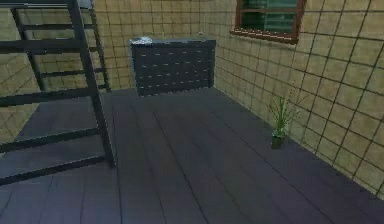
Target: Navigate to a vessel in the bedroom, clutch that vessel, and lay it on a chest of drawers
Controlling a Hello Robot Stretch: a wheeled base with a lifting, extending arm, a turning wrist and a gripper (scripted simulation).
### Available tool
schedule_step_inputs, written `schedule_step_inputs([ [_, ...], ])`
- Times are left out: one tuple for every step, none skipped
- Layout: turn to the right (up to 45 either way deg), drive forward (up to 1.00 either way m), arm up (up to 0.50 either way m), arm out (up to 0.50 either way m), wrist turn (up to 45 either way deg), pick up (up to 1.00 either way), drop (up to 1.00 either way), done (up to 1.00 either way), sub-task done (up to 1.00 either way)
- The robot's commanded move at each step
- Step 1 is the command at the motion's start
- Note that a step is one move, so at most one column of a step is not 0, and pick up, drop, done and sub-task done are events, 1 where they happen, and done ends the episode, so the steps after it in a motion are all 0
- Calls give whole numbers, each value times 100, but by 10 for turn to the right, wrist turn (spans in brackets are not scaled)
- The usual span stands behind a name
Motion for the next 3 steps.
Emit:
schedule_step_inputs([
  [0, 100, 0, 0, 0, 0, 0, 0, 0],
  [0, 100, 0, 0, 0, 0, 0, 0, 0],
  [-30, 0, 0, 0, 0, 0, 0, 0, 0],
])
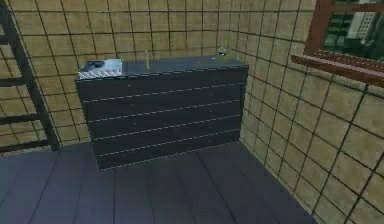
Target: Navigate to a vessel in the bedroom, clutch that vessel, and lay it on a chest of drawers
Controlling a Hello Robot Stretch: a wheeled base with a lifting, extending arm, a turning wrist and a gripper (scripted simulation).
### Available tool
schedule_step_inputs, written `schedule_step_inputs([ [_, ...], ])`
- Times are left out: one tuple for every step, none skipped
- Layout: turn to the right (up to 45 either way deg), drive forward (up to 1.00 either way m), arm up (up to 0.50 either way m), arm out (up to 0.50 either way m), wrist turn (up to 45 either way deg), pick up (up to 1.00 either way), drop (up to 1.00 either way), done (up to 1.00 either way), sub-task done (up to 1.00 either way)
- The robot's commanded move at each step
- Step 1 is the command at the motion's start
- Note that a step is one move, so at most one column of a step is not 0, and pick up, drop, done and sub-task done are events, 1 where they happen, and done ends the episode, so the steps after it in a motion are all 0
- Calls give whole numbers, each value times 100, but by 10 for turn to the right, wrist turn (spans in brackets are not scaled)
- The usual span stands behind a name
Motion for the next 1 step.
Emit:
schedule_step_inputs([
  [0, 100, 0, 0, 0, 0, 0, 0, 0],
])
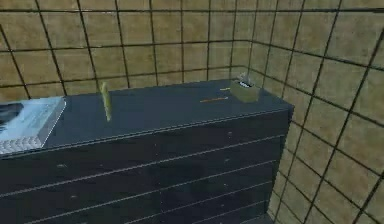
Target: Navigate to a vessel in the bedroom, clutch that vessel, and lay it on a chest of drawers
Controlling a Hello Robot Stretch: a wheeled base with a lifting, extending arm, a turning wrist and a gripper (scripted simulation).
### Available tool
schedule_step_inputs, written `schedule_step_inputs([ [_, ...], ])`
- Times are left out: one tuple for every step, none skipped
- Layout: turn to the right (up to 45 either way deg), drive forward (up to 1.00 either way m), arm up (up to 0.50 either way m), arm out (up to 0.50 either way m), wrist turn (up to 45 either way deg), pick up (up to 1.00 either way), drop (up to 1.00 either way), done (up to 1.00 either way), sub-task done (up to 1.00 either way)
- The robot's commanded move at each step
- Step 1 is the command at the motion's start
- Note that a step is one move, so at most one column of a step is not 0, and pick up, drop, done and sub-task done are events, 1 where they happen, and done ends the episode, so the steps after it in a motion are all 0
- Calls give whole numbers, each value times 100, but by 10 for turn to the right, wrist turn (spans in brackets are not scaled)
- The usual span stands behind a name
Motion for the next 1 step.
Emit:
schedule_step_inputs([
  [0, 40, 0, 0, 0, 0, 0, 0, 0],
])
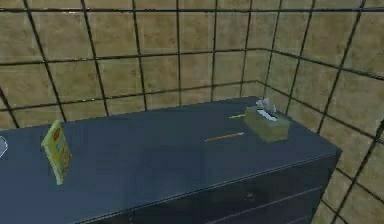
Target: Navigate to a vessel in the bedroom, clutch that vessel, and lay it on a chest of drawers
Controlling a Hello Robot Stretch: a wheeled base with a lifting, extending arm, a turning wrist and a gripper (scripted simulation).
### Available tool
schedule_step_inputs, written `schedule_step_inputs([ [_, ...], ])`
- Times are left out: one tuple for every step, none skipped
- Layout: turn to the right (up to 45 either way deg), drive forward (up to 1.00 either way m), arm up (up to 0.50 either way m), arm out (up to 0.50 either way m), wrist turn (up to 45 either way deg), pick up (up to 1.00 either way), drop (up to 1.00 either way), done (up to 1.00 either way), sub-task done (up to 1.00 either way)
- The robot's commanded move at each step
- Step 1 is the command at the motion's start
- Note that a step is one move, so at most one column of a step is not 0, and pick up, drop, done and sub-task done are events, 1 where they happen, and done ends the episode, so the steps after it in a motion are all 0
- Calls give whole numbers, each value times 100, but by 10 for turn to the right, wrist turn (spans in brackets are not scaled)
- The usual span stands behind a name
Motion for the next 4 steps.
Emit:
schedule_step_inputs([
  [-270, 0, 0, 0, 0, 0, 0, 0, 0],
  [-30, 0, 0, 0, 0, 0, 0, 0, 0],
  [330, 0, 0, 0, 0, 0, 0, 0, 0],
  [-330, 0, 0, 0, 0, 0, 0, 0, 0],
])
